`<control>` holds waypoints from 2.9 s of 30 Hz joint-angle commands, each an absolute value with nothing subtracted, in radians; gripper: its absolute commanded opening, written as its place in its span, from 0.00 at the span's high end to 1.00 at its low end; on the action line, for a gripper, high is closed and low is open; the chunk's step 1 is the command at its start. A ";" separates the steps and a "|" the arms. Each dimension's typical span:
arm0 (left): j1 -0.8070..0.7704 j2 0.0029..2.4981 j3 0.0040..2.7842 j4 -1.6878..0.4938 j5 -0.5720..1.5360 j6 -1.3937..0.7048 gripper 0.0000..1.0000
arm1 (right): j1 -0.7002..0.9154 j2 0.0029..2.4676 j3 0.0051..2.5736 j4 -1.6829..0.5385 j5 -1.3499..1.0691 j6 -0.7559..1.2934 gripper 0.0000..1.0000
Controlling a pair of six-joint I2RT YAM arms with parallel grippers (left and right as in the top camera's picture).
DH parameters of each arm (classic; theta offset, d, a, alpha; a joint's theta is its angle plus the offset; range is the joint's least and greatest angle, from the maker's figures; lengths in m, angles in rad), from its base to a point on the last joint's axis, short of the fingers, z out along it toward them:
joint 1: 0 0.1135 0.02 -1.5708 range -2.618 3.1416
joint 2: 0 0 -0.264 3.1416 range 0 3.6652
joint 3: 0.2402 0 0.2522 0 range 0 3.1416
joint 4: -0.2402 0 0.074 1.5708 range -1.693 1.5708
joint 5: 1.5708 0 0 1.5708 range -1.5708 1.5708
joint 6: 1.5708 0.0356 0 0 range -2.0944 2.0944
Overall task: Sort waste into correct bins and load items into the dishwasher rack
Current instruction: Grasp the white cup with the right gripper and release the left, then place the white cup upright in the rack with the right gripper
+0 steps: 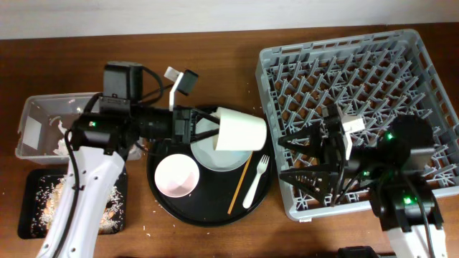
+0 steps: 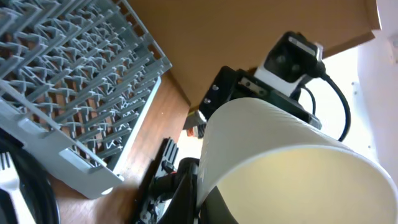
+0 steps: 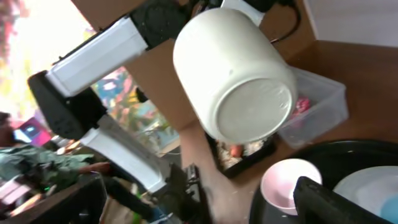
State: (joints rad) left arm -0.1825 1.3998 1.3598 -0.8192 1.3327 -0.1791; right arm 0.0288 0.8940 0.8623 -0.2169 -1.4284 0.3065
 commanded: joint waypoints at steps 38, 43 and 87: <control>-0.305 1.399 1.372 -0.786 1.365 -0.162 1.00 | 0.173 0.995 0.878 0.094 -1.370 0.244 0.26; -0.305 1.399 1.372 -0.786 1.365 -0.162 1.00 | 0.173 1.036 0.878 0.099 -1.367 0.244 0.29; -0.136 1.398 1.372 -0.896 0.854 -0.162 0.70 | -0.234 1.152 0.878 0.092 -1.051 0.374 0.45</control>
